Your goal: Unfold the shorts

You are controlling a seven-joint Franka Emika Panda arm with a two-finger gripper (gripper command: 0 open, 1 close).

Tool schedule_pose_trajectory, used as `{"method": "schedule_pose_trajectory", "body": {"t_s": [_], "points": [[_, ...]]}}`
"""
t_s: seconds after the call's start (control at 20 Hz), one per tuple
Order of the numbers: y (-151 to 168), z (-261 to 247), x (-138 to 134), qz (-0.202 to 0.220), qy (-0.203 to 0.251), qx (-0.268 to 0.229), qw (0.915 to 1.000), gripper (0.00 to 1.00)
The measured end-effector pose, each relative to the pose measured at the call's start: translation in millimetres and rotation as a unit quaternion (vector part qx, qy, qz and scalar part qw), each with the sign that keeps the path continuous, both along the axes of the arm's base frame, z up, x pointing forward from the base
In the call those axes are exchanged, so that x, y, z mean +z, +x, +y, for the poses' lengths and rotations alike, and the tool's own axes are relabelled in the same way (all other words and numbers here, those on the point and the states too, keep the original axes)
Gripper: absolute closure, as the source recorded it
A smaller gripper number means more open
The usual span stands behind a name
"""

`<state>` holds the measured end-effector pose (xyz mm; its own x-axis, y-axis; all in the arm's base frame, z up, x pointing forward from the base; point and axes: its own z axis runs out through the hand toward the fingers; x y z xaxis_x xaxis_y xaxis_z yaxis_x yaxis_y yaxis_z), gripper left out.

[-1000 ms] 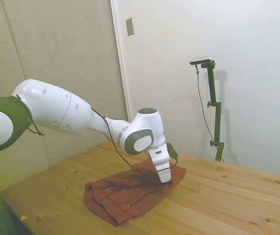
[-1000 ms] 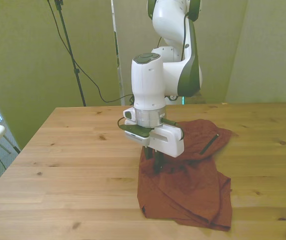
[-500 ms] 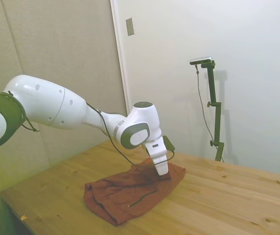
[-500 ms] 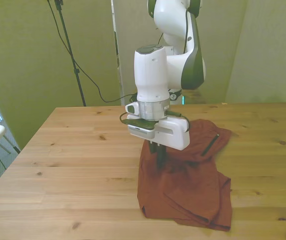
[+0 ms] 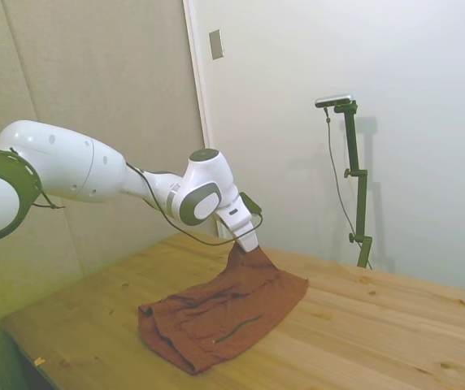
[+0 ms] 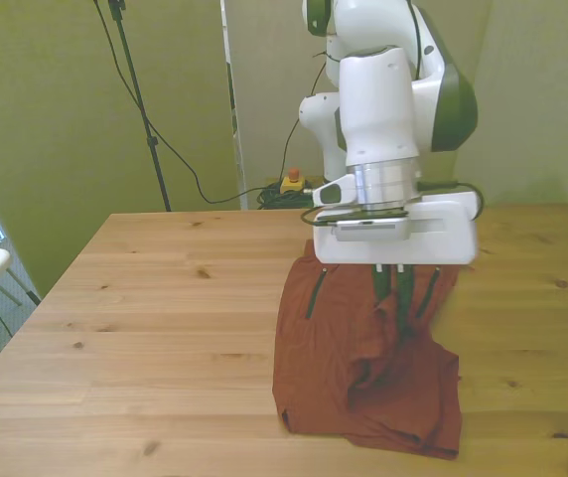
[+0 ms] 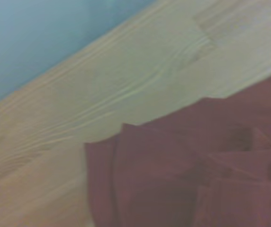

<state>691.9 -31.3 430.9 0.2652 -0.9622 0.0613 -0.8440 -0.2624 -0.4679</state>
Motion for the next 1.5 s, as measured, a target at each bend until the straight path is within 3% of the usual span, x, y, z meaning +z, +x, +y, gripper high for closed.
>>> {"method": "schedule_pose_trajectory", "body": {"t_s": [0.3,0.5,1.05,1.1,1.3,1.5], "points": [[33,78,-5,-0.028,-0.01,0.058,0.9979,1.0],[38,126,-3,-0.037,-0.014,0.088,0.9953,1.0],[56,201,-14,-0.047,-0.019,0.138,0.9891,1.0],[59,207,-17,-0.047,-0.02,0.142,0.9885,0.0],[61,228,-37,-0.035,-0.018,0.158,0.9867,0.0],[59,237,-39,-0.035,-0.018,0.164,0.9858,0.0]]}}
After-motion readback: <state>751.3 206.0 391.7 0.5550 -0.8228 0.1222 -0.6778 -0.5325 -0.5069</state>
